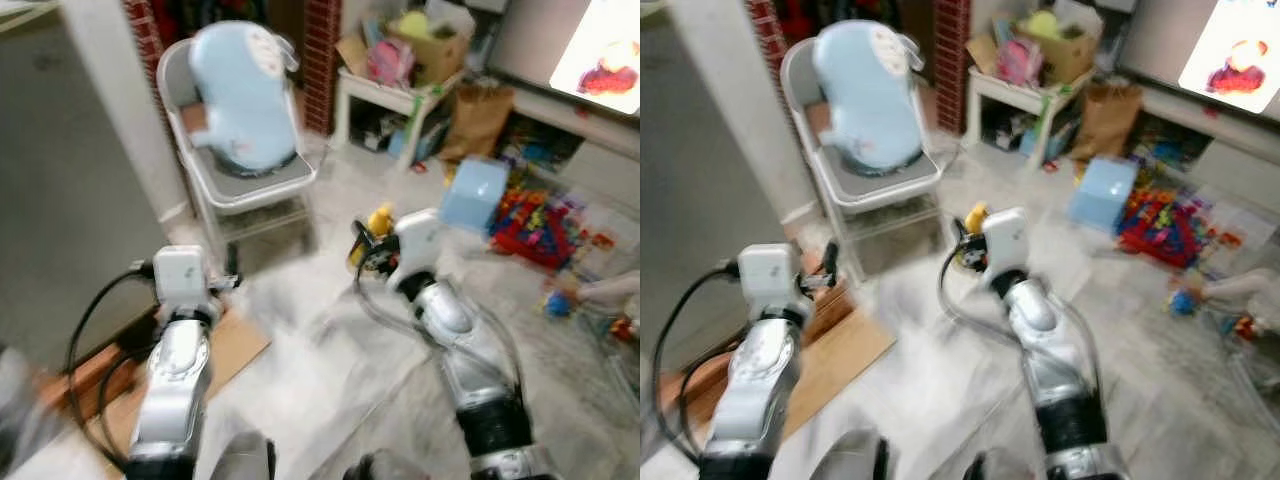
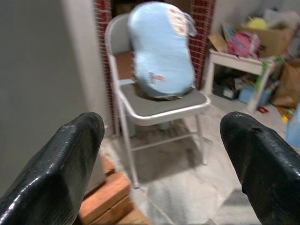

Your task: Restocking fridge

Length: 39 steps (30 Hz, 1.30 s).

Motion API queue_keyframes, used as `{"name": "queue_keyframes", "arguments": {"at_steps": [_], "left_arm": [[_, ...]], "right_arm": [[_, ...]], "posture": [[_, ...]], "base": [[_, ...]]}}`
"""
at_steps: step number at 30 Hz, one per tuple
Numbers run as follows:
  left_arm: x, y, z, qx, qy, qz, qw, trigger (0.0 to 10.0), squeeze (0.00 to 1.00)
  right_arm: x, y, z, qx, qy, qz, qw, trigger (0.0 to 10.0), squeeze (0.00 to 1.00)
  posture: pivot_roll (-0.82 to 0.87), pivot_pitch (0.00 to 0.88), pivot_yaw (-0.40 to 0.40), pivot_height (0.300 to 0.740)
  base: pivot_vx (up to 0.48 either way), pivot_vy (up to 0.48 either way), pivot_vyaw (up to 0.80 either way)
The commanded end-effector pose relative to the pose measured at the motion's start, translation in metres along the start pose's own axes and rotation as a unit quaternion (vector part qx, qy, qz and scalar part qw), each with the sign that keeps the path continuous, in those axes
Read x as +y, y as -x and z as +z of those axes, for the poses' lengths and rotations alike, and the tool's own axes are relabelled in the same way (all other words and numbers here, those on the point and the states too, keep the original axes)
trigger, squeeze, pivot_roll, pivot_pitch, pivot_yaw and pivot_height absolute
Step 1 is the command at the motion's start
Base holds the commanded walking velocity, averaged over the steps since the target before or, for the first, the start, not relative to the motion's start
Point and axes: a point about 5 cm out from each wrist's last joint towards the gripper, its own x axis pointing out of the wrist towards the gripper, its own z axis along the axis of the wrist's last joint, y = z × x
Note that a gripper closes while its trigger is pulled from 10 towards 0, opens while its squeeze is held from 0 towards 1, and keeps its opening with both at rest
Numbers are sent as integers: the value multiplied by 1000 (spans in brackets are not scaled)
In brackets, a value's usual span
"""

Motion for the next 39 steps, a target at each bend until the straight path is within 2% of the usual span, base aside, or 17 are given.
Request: {"name": "queue_keyframes", "arguments": {"at_steps": [1,4,14,34,39], "left_arm": [[8,0,1,0,-10,14,1000,10000,0],[9,-1,1,4,-7,17,1000,10000,0],[13,-2,7,-20,-6,-19,1000,10000,0],[13,-2,10,-32,7,-29,999,10000,0],[14,-3,8,-22,10,-20,999,10000,0]], "right_arm": [[7,-5,13,-29,-1,10,1000,10000,0],[6,-5,13,-29,-10,6,1000,10000,0],[2,-7,14,-32,-7,-9,999,10000,0],[0,-6,15,-33,-3,-9,999,10000,0],[0,-6,15,-33,-2,-9,999,10000,0]], "posture": [[34,11,-37,740],[34,12,-37,740],[38,12,-33,740],[33,17,-40,740],[33,18,-39,740]], "base": [[-364,319,800],[-320,360,600],[0,469,0],[369,305,0],[377,295,0]]}}
